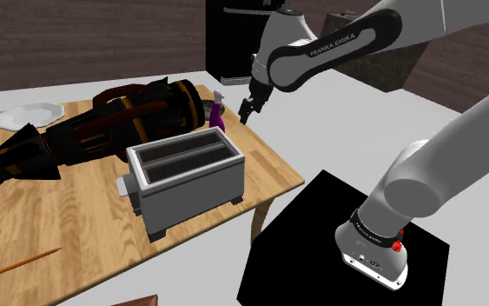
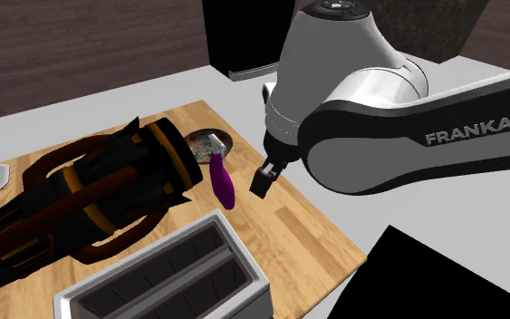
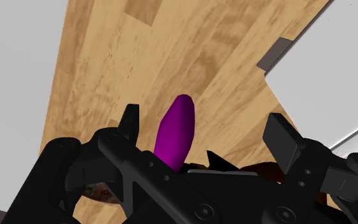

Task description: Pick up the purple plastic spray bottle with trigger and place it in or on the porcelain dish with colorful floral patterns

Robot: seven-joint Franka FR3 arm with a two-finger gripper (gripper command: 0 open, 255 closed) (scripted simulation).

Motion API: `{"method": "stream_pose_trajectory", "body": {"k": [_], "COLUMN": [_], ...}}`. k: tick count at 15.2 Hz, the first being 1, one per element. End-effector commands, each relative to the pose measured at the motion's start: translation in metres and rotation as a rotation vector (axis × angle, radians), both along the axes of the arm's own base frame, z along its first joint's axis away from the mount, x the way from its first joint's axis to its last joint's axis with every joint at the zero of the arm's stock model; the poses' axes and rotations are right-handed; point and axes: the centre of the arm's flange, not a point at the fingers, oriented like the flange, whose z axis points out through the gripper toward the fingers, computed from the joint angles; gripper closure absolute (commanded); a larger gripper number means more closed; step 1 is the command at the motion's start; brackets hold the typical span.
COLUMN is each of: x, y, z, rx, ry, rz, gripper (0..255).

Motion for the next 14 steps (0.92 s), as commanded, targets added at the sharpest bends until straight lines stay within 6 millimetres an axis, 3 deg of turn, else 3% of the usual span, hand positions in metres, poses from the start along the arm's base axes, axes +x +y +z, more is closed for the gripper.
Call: {"method": "stream_pose_trajectory", "body": {"k": [1, 8, 14], "x": [0.021, 0.085, 0.099], "y": [0.003, 0.013, 0.013], "z": [-0.018, -0.075, -0.104], "rx": [0.001, 0.002, 0.002], "ry": [-0.023, -0.095, -0.101], "rz": [-0.003, -0.012, -0.012], "gripper": [0, 0, 0]}}
